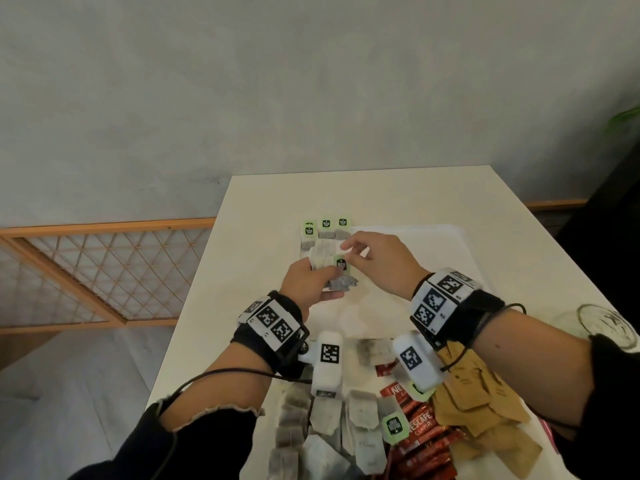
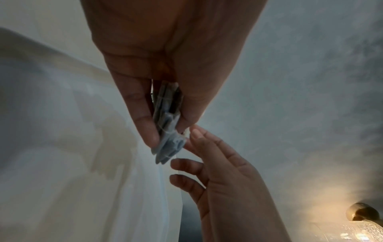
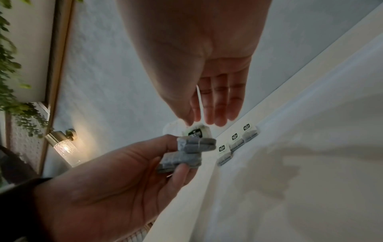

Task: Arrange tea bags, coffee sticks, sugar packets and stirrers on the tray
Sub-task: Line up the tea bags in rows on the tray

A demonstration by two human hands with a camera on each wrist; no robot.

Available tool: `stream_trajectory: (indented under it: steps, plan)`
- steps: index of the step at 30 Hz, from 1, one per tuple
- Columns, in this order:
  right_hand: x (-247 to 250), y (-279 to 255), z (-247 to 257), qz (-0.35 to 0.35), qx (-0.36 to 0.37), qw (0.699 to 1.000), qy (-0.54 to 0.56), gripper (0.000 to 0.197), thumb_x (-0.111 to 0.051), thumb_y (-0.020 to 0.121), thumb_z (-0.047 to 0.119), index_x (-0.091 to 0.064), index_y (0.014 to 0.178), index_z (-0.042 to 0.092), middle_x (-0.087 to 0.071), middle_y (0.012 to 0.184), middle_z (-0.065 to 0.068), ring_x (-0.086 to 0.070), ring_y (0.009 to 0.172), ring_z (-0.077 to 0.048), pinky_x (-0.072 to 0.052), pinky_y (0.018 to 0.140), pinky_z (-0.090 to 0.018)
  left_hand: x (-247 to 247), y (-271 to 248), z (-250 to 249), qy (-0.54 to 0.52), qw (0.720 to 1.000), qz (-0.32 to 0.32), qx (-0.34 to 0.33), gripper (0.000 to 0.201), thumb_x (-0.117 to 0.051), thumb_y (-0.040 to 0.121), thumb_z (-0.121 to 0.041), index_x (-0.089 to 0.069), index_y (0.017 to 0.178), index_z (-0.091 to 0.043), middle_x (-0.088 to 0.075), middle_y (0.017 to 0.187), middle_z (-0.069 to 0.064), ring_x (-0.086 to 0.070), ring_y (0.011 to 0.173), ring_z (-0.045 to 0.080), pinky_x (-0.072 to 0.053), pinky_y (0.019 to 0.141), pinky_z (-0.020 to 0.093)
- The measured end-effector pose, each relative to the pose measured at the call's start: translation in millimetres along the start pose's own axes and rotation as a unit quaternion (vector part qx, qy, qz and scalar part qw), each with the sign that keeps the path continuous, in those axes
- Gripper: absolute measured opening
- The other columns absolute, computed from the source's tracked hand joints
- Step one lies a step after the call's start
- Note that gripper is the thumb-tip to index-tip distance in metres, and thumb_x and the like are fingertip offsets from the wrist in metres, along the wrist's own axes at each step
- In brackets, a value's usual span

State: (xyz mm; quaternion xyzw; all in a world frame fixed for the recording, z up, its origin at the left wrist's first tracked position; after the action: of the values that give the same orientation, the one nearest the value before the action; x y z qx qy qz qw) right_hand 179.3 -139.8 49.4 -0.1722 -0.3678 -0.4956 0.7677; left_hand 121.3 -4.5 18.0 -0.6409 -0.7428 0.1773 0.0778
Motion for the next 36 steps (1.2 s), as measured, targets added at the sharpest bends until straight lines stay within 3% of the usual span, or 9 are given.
stream_trajectory:
  steps: [2,5,11,14,18,21,24,30,36]
  plan:
    - [-7.8,12.4,-5.3,0.034,-0.002,0.999,-0.008,0.014,-0.062,0.091,0.028,-0.067,0.103,0.022,-0.065,0.093,0.009,-0.055,0.068,0.001,-0.047,0.075,-0.026,2.6,9.5,1.4,0.004,1.000,0.011,0.009,0.027,-0.063,0.090,-0.002,-0.064,0.117,-0.001,-0.070,0.106,0.025,-0.070,0.085,0.028,-0.061,0.066,0.028]
    - [-20.7,32.2,-12.9,0.072,-0.024,0.996,0.036,0.004,-0.064,0.091,0.018,-0.067,0.090,0.015,-0.066,0.078,0.008,-0.064,0.066,-0.009,-0.052,0.069,-0.026,11.9,24.0,4.6,0.003,1.000,0.018,0.022,0.027,-0.064,0.091,-0.007,-0.064,0.117,-0.002,-0.070,0.107,0.024,-0.071,0.087,0.028,-0.060,0.066,0.028]
    - [-44.0,75.4,-45.9,0.101,-0.080,0.992,0.016,0.011,-0.065,0.090,0.016,-0.072,0.091,0.008,-0.067,0.070,0.005,-0.068,0.066,-0.013,-0.056,0.075,-0.028,50.5,56.3,13.0,-0.062,0.994,-0.077,0.055,0.024,-0.064,0.091,-0.005,-0.061,0.114,0.004,-0.069,0.106,0.019,-0.069,0.080,0.024,-0.059,0.058,0.027]
    - [-45.2,95.1,-59.7,0.065,-0.084,0.994,-0.028,0.009,-0.066,0.090,0.016,-0.074,0.088,0.011,-0.068,0.080,0.000,-0.062,0.075,-0.015,-0.052,0.078,-0.029,59.2,66.7,14.8,-0.078,0.991,-0.086,0.061,0.025,-0.065,0.091,-0.005,-0.061,0.113,0.005,-0.069,0.104,0.018,-0.070,0.078,0.024,-0.059,0.061,0.028]
    - [-41.9,119.6,-65.8,0.008,-0.076,0.995,-0.066,0.013,-0.064,0.091,0.018,-0.075,0.093,0.013,-0.072,0.097,-0.002,-0.063,0.088,-0.019,-0.047,0.078,-0.028,64.2,76.7,17.0,-0.102,0.990,-0.070,0.062,0.026,-0.065,0.090,-0.005,-0.061,0.115,0.004,-0.068,0.079,0.008,-0.070,0.067,0.018,-0.062,0.068,0.032]
    - [-48.3,133.8,-62.7,0.011,-0.058,0.996,-0.070,0.014,-0.062,0.091,0.018,-0.075,0.095,0.014,-0.072,0.099,-0.001,-0.064,0.092,-0.020,-0.051,0.083,-0.032,65.2,81.5,17.5,-0.123,0.989,-0.063,0.061,0.025,-0.065,0.091,-0.006,-0.062,0.114,0.003,-0.068,0.098,0.016,-0.070,0.080,0.025,-0.061,0.067,0.031]
    - [-53.4,145.3,-61.8,0.006,-0.050,0.996,-0.070,0.015,-0.061,0.092,0.017,-0.075,0.095,0.013,-0.072,0.100,0.000,-0.064,0.092,-0.018,-0.048,0.080,-0.027,67.3,84.4,19.4,-0.143,0.985,-0.066,0.067,0.019,-0.063,0.092,-0.006,-0.062,0.110,0.002,-0.064,0.110,0.023,-0.067,0.089,0.030,-0.060,0.064,0.029]
    - [-56.2,157.7,-60.6,-0.003,-0.044,0.997,-0.070,0.014,-0.062,0.092,0.019,-0.074,0.097,0.012,-0.072,0.100,-0.002,-0.064,0.092,-0.019,-0.047,0.079,-0.026,67.4,86.8,22.7,-0.187,0.978,-0.047,0.076,0.008,-0.054,0.091,0.004,-0.057,0.098,0.005,-0.048,0.088,0.016,-0.053,0.091,0.031,-0.060,0.064,0.032]
    - [-44.9,134.1,-57.7,-0.051,-0.076,0.995,0.051,0.016,-0.068,0.087,0.028,-0.072,0.098,0.018,-0.068,0.092,0.003,-0.061,0.084,-0.012,-0.049,0.080,-0.027,53.6,81.9,19.2,-0.167,0.985,-0.010,0.053,0.023,-0.052,0.094,0.007,-0.056,0.117,0.008,-0.064,0.113,0.023,-0.068,0.098,0.033,-0.061,0.073,0.031]
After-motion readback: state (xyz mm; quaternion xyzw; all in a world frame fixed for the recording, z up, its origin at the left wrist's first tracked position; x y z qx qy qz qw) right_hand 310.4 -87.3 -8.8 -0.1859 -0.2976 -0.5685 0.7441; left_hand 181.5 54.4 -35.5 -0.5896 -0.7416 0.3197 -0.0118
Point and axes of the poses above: each hand's wrist, its own y-axis towards the middle knuckle, its own x-axis out of the back of the hand, z = x × y, the point moved 5 cm from there along y, towards the middle knuckle
